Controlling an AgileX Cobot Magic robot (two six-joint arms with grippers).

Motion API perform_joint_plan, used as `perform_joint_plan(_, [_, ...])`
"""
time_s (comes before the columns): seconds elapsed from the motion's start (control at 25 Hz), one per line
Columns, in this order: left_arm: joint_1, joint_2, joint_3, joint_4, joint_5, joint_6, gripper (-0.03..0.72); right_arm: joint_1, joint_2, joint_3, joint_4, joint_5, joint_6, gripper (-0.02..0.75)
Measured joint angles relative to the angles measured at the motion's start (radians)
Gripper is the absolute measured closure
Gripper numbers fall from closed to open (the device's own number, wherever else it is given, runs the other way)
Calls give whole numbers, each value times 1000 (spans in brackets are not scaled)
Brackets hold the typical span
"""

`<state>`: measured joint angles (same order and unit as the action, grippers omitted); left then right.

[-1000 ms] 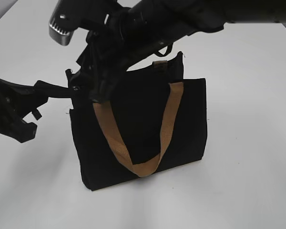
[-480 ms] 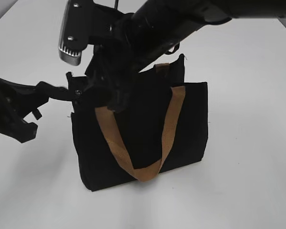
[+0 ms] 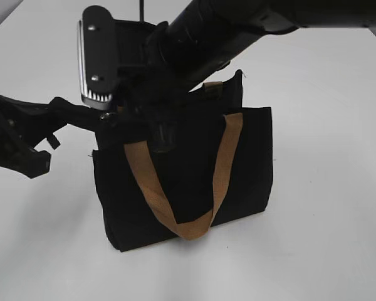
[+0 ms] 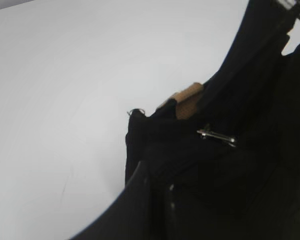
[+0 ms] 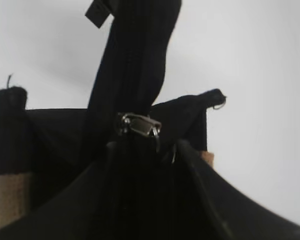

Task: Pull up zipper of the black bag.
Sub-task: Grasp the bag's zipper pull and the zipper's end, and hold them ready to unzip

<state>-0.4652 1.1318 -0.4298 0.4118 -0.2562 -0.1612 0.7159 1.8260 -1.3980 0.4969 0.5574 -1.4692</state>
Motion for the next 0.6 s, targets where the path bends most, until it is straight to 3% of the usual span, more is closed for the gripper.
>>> perform_joint_plan(0.36, [0, 0, 1, 7, -105, -7, 690, 60, 38, 0, -4, -87, -90, 506])
perform_joint_plan(0.6, [0, 0, 1, 8, -108, -13, 690, 60, 45, 0, -4, -106, -91, 713])
